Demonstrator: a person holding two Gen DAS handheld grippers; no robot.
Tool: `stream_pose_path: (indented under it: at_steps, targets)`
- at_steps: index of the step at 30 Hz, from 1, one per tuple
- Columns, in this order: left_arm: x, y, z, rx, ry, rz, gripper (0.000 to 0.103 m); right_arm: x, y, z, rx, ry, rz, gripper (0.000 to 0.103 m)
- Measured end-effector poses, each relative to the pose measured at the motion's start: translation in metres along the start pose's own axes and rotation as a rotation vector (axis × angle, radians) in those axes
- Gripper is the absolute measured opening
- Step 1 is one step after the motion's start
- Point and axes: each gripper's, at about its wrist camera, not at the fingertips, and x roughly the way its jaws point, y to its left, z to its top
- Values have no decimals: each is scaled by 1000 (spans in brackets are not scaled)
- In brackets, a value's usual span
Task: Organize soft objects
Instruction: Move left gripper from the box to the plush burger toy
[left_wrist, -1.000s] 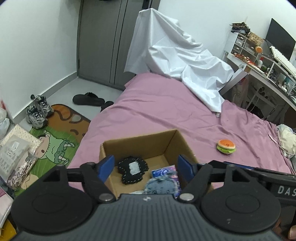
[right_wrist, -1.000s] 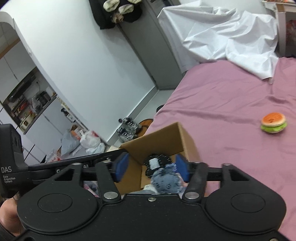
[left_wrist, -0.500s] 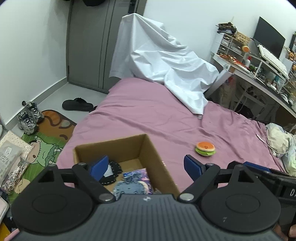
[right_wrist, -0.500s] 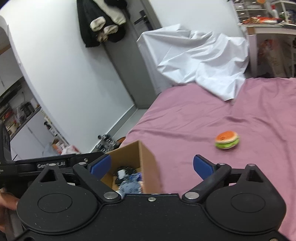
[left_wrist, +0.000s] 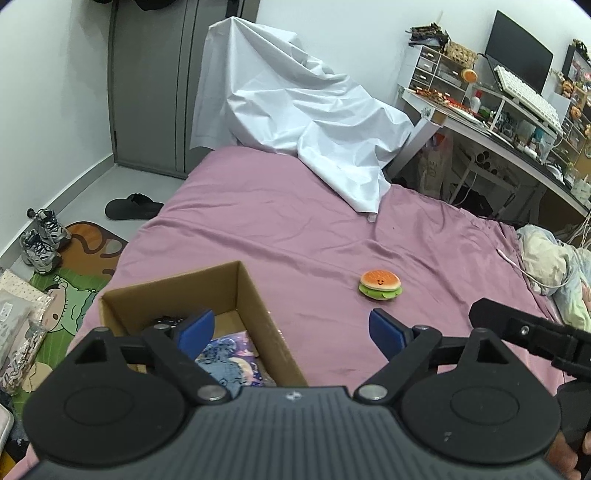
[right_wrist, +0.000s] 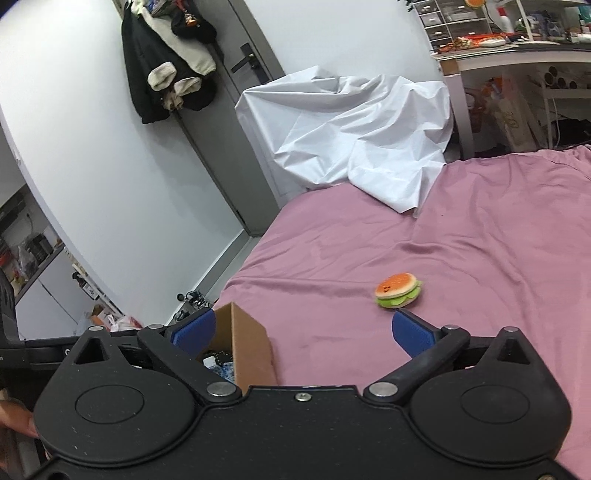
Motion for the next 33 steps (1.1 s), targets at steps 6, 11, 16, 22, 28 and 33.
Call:
stream_pose_path:
  at_steps: [6, 11, 16, 22, 28, 33]
  targets:
    - [10, -11, 2, -19, 13, 6, 90, -2, -19, 0, 19, 1, -24, 103]
    - [19, -21, 4, -10, 22, 3, 90, 0, -33, 1, 40, 5, -34, 103]
    - [29, -32, 9, -5, 29, 1, 90, 3, -46, 2, 51, 11, -32, 103]
    - [46, -46, 14, -6, 42, -14, 90, 10, -60, 6, 74, 18, -31, 103]
    - [69, -62, 20, -5, 60, -23, 90, 23, -82, 13, 150, 33, -16, 95]
    - [91, -75, 24, -19, 80, -36, 90, 35, -100, 16, 209, 58, -3, 79]
